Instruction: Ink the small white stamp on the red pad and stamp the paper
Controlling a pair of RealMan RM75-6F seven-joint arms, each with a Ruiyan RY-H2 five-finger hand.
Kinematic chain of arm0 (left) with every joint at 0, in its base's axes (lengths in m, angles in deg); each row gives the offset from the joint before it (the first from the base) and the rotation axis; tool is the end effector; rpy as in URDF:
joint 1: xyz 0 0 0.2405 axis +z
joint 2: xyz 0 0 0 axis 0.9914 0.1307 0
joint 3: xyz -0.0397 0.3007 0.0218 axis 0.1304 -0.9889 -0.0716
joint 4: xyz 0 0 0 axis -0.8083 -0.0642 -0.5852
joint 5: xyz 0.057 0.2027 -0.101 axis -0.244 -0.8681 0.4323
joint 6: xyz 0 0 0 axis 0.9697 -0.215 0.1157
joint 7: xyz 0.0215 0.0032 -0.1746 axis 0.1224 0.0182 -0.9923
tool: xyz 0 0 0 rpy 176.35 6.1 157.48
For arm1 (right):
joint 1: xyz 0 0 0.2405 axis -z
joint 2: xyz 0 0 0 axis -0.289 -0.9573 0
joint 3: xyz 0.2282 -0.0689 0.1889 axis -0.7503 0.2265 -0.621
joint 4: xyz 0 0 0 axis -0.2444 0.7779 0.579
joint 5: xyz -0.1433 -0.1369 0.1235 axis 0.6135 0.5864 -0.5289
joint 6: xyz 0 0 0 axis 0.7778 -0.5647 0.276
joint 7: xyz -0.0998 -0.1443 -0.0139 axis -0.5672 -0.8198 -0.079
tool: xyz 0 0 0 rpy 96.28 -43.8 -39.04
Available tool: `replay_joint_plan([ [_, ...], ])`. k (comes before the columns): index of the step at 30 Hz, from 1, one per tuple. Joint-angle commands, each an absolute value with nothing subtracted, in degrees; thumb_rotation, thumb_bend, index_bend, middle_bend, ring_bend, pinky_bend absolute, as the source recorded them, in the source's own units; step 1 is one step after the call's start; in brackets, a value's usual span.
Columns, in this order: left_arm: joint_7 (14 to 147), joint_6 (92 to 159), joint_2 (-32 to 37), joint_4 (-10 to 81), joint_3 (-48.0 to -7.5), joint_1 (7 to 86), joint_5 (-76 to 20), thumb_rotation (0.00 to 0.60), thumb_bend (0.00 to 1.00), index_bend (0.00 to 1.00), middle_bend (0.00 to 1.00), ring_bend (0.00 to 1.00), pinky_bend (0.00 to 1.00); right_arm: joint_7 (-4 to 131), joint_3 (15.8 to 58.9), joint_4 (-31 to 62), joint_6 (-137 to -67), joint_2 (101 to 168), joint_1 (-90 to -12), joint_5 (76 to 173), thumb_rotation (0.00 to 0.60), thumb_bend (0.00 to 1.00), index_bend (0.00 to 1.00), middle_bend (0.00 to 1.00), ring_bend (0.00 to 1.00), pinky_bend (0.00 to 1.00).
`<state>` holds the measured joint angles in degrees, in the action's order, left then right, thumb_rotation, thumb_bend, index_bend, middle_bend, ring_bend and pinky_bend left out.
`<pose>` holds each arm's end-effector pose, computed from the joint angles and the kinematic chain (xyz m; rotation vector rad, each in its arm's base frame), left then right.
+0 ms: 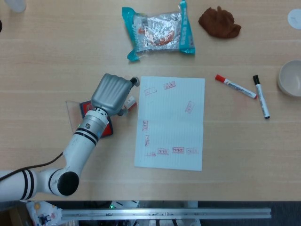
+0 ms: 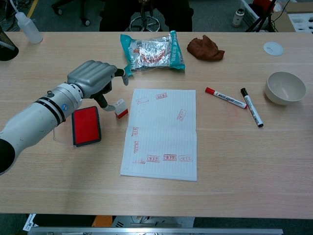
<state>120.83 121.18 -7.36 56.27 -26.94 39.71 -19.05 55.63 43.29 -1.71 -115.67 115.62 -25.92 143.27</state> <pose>-0.1485 0.3681 -0.0856 -1.9302 -0.9120 -0.7717 -0.3678 -0.2514 0.1494 1.4547 -0.8746 0.7695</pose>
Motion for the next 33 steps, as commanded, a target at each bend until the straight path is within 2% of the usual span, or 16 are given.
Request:
replay_joint_plan([
  [1, 121.43, 121.34, -8.8, 54.81, -26.73, 38.86, -17.83, 0.54, 0.1, 0.25, 1.0, 1.0, 1.0, 55.7, 43.28, -1.69, -115.71, 115.56, -25.87, 143.17, 0.6, 0.12, 0.21, 0.32, 0.22, 0.27],
  [18, 124.17, 122.67, -16.3, 46.99, -26.79, 36.43, -12.32, 0.544, 0.1, 0.24, 1.0, 1.0, 1.0, 56.61, 43.51, -1.23, -116.39, 115.14, -25.16, 143.09, 0.6, 0.12, 0.21, 0.32, 0.22, 0.27],
  [33, 124.38, 123.32, -18.24, 44.22, -26.32, 36.22, -9.78, 0.569, 0.1, 0.25, 1.0, 1.0, 1.0, 57.06, 43.63, -1.45, -117.12, 114.77, -24.53, 143.26, 0.6, 0.12, 0.21, 0.32, 0.22, 0.27],
])
